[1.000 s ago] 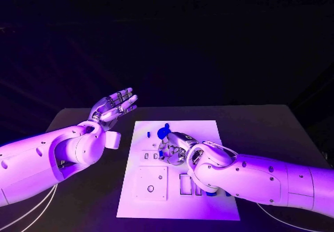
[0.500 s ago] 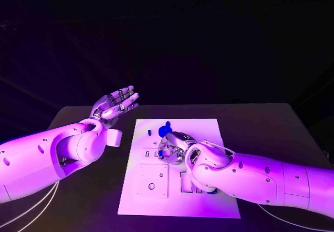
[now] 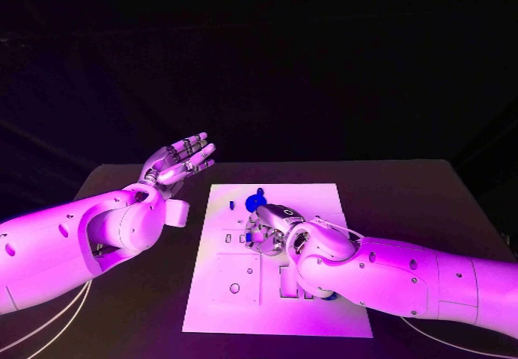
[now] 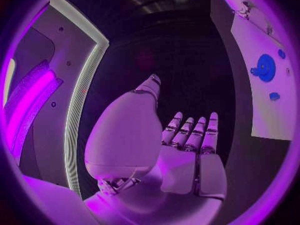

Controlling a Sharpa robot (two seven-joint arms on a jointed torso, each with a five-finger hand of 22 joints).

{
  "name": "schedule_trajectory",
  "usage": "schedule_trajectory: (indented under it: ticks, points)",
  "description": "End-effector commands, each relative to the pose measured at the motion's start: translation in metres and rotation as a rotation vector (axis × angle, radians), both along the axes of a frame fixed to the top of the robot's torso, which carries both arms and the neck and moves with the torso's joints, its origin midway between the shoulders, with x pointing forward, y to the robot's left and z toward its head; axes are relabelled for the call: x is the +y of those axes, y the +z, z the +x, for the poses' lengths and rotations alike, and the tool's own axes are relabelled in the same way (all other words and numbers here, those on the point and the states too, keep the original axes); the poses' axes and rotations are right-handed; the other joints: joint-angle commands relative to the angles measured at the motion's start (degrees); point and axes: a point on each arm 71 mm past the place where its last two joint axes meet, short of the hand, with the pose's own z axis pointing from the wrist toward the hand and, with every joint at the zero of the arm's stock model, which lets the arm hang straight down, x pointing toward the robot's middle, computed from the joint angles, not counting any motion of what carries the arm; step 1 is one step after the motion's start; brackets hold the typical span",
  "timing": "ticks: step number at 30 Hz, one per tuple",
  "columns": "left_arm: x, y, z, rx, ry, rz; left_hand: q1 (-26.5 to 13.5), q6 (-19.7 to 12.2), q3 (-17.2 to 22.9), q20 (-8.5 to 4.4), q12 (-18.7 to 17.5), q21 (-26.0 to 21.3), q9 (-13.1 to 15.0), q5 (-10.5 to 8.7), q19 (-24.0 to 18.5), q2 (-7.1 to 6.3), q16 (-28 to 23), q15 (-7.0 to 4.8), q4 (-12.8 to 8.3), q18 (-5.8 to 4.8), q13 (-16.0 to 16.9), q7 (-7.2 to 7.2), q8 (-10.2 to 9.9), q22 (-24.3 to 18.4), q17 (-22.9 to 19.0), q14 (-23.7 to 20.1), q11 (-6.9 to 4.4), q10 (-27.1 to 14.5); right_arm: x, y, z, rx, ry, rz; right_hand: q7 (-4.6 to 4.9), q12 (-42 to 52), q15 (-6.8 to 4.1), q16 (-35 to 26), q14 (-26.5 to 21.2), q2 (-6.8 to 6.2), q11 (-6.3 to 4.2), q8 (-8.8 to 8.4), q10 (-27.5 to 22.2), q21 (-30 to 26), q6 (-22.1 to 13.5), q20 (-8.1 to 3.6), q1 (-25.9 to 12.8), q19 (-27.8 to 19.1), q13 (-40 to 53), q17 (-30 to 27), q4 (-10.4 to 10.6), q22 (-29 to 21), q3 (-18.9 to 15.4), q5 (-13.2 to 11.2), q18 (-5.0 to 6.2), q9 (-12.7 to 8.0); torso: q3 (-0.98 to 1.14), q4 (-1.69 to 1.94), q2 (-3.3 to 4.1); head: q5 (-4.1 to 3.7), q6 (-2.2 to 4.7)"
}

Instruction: Assemble the parts on the task board

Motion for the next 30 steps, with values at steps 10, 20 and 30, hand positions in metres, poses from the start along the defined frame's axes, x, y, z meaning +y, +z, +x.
schedule_trajectory:
  ticks: [10, 20, 30]
  points:
    - [-0.0012, 0.0010, 0.0000, -0.006, -0.016, -0.009, -0.09, 0.29, 0.38, 0.05, 0.23, 0.31, 0.06, -0.23, 0.29, 0.64, 0.36, -0.09, 0.00, -0.01, 0.06, 5.07, 0.11, 0.06, 0.08, 0.47, 0.10, 0.39, -0.0017, -0.0061, -0.0004, 0.021, -0.006, -0.028, 1.31, -1.03, 0.71, -0.02, 5.63, -2.02, 0.97, -1.20, 2.71, -1.06, -3.04, 0.23, -2.54, -0.33, 10.87, 13.59, 0.80, 6.06, -0.89, -0.18, -0.18, -0.67, -0.03, -0.02, 0.00, -0.01, -0.01]
    - [-0.0010, 0.0009, 0.0000, -0.005, -0.016, -0.009, -0.09, 0.23, 0.36, 0.08, 0.20, 0.40, 0.04, -0.22, 0.37, 0.55, 0.35, 0.01, -0.01, 0.17, 0.05, 5.05, 0.09, 0.07, 0.07, 0.44, 0.07, 0.34, -0.0010, -0.0049, -0.0003, 0.010, -0.004, -0.006, 2.02, -2.05, 1.32, -0.07, 5.59, -2.92, 1.64, -2.38, 1.76, -1.65, -5.31, 0.85, -2.80, -0.53, 9.84, 13.44, 1.08, 5.80, -3.45, -2.17, -0.07, -1.23, -0.01, -0.05, -0.02, 0.00, -0.04]
    - [0.0005, 0.0007, 0.0002, -0.006, -0.008, -0.006, -0.19, 0.18, 0.14, 0.29, 0.14, 0.87, 0.03, -0.19, 1.45, 0.37, 0.59, 1.77, 0.02, -0.13, 0.00, 5.09, 0.03, 0.20, 0.28, 1.77, 0.13, -0.04, -0.0027, 0.0021, -0.0033, -0.032, 0.000, 0.076, 3.34, -2.93, 2.34, -0.09, 5.57, -1.78, 2.77, -5.52, 0.80, -2.24, -8.52, 1.96, -0.74, -0.60, 8.84, 13.38, 2.13, 5.80, -15.05, -3.43, -0.03, -2.41, 0.05, -0.03, -0.05, -0.16, 0.27]
